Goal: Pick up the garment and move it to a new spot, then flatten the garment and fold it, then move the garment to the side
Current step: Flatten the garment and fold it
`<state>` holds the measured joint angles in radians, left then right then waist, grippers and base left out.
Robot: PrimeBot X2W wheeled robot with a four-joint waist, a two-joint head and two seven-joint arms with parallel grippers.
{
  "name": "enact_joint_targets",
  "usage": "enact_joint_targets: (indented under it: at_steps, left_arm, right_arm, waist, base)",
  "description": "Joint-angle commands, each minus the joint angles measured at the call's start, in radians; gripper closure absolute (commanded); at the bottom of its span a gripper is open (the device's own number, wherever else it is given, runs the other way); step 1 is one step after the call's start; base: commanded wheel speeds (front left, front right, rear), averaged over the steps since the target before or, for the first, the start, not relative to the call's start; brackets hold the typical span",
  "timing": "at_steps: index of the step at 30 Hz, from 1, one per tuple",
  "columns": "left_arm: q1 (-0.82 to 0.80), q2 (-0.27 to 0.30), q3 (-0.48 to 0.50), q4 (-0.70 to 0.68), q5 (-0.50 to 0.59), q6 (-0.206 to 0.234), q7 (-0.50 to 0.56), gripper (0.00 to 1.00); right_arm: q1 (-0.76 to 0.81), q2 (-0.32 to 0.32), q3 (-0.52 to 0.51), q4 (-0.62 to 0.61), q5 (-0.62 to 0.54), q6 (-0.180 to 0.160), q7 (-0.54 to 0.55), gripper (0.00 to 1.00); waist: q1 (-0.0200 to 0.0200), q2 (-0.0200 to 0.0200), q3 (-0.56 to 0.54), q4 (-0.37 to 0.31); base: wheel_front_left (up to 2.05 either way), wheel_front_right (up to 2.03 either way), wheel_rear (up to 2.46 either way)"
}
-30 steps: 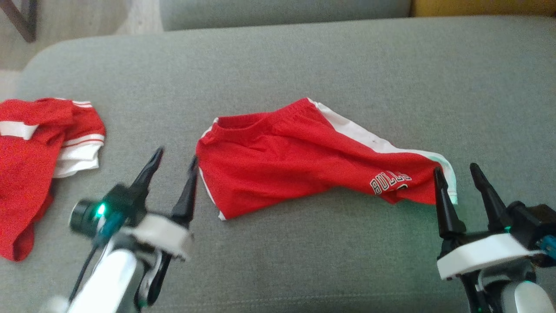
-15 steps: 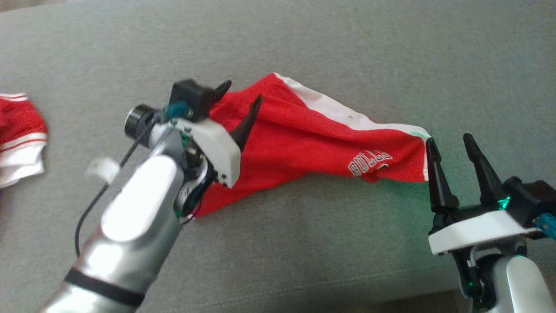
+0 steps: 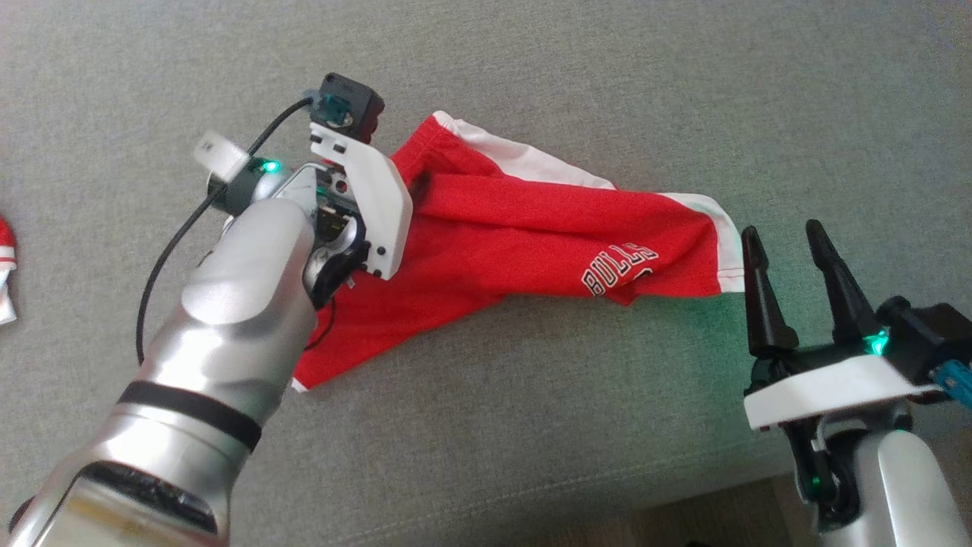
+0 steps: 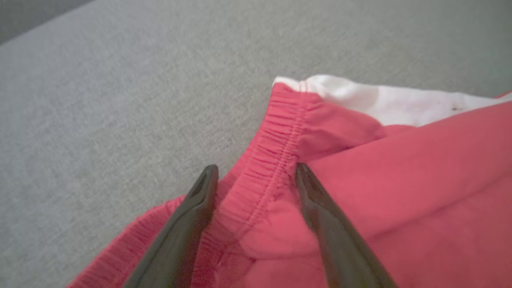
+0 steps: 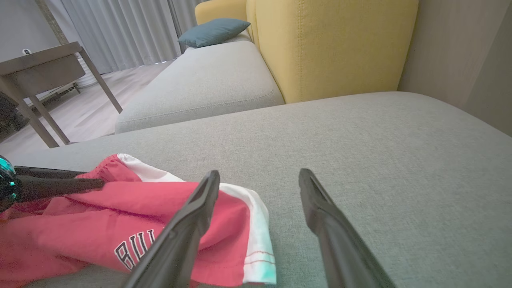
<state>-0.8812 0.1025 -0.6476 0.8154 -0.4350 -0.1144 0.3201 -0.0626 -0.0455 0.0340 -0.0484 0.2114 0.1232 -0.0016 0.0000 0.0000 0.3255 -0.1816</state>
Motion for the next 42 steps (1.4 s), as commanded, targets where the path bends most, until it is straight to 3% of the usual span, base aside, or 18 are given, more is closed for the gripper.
enact_joint_targets:
  at_steps: [1,2,3,4,5,13,17,21,30,38,39,40,41,42]
  left_arm:
    - [-0.055,0.007,0.012,0.003,-0.014,-0.003,0.023,0.0]
    - [-0.062,0.001,0.008,0.02,-0.02,-0.005,0.033,0.0]
    - [-0.067,-0.004,0.001,0.035,-0.025,-0.007,0.042,0.14]
    - [-0.072,-0.008,-0.006,0.044,-0.03,-0.009,0.043,0.77]
    - [-0.078,-0.01,-0.013,0.047,-0.029,-0.01,0.029,1.0]
    - [-0.103,-0.009,-0.012,0.049,-0.015,0.002,-0.144,1.0]
    - [-0.082,0.003,0.005,0.002,-0.008,0.036,-0.264,1.0]
    - [-0.015,0.052,-0.003,-0.096,0.02,0.07,-0.345,1.0]
    - [0.322,0.195,-0.004,-0.434,0.005,0.177,-0.34,1.0]
    - [0.595,0.21,0.035,-0.587,-0.086,0.279,-0.353,1.0]
    - [0.609,0.206,0.039,-0.593,-0.093,0.287,-0.359,0.87]
    - [0.622,0.201,0.045,-0.599,-0.103,0.293,-0.366,0.38]
    - [0.632,0.194,0.052,-0.608,-0.111,0.297,-0.379,0.0]
    - [0.639,0.189,0.059,-0.619,-0.114,0.301,-0.4,0.0]
  right_arm:
    - [-0.029,-0.005,0.029,-0.027,0.009,0.008,-0.013,0.0]
    - [-0.032,-0.005,0.031,-0.026,0.011,0.008,-0.014,0.0]
    - [-0.034,-0.005,0.033,-0.024,0.012,0.008,-0.015,0.0]
    - [-0.035,-0.005,0.034,-0.023,0.014,0.008,-0.017,0.0]
    - [-0.037,-0.005,0.034,-0.021,0.015,0.008,-0.018,0.0]
    - [-0.028,-0.005,0.015,-0.013,0.02,0.008,-0.024,0.0]
    - [-0.021,-0.005,0.002,-0.016,0.019,0.008,-0.019,0.0]
    - [-0.007,-0.005,-0.009,-0.024,0.016,0.008,-0.009,0.0]
    - [0.014,-0.005,-0.009,-0.044,0.013,0.008,0.019,0.0]
    - [0.024,-0.005,-0.011,-0.07,0.007,0.008,0.04,0.0]
    - [0.026,-0.005,-0.012,-0.072,0.005,0.008,0.041,0.0]
    - [0.028,-0.005,-0.013,-0.074,0.004,0.008,0.043,0.0]
    - [0.031,-0.005,-0.014,-0.075,0.002,0.008,0.044,0.0]
    - [0.034,-0.005,-0.015,-0.077,0.001,0.008,0.045,0.0]
  waist:
    - [0.0,0.0,0.0,-0.002]
    - [0.0,0.0,0.0,-0.003]
    - [0.0,0.0,0.0,-0.004]
    - [0.0,0.0,0.0,-0.005]
    - [0.0,0.0,0.0,-0.006]
    - [0.0,0.0,-0.007,0.007]
    - [0.0,0.0,-0.023,0.033]
    - [0.0,0.0,-0.045,0.072]
    - [0.0,0.0,-0.082,0.144]
    - [0.0,0.0,-0.085,0.163]
    - [0.0,0.0,-0.087,0.165]
    - [0.0,0.0,-0.089,0.165]
    - [0.0,0.0,-0.092,0.165]
    - [0.0,0.0,-0.096,0.165]
  base:
    - [0.0,0.0,0.0]
    - [0.0,0.0,0.0]
    - [0.0,0.0,0.0]
    - [0.0,0.0,0.0]
    - [0.0,0.0,0.0]
    - [0.0,0.0,0.0]
    - [0.0,0.0,0.0]
    - [0.0,0.0,0.0]
    - [0.0,0.0,0.0]
    - [0.0,0.0,0.0]
    - [0.0,0.0,0.0]
    - [0.0,0.0,0.0]
    - [0.0,0.0,0.0]
    - [0.0,0.0,0.0]
